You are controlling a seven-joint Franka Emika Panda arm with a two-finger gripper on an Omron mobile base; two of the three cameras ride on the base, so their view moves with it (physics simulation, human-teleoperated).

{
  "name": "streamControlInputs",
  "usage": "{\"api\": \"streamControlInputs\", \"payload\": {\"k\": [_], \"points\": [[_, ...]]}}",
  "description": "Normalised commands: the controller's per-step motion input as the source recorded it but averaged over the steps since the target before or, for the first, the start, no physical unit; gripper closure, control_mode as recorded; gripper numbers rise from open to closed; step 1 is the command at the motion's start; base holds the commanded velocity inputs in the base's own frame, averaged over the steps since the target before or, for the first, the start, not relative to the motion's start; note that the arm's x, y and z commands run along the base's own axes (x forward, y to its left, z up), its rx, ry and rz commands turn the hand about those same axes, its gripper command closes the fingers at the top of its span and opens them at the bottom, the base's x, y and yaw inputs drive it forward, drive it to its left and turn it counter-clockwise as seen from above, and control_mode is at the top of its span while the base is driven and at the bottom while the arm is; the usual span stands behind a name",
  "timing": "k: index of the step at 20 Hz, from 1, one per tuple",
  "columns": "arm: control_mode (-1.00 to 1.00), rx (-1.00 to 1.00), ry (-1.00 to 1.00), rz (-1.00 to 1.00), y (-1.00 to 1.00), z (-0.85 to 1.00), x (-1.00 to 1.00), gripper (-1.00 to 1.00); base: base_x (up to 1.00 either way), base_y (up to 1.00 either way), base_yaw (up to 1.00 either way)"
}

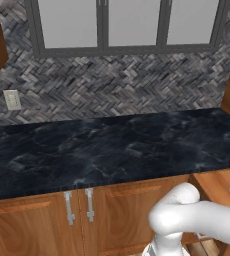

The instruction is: Take a straw from the drawer in front and place it inside the glass cup on the dining counter.

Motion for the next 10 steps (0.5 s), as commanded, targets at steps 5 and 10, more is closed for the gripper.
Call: {"api": "streamControlInputs", "payload": {"k": [5, 10], "points": [[-1.0, -0.06, -0.08, 0.0, -0.18, -0.31, 0.0, -1.0, 0.0, 0.0, 0.0], [-1.0, -0.07, -0.09, 0.0, -0.09, -0.33, 0.03, -1.0, 0.0, 0.0, 0.0]]}}
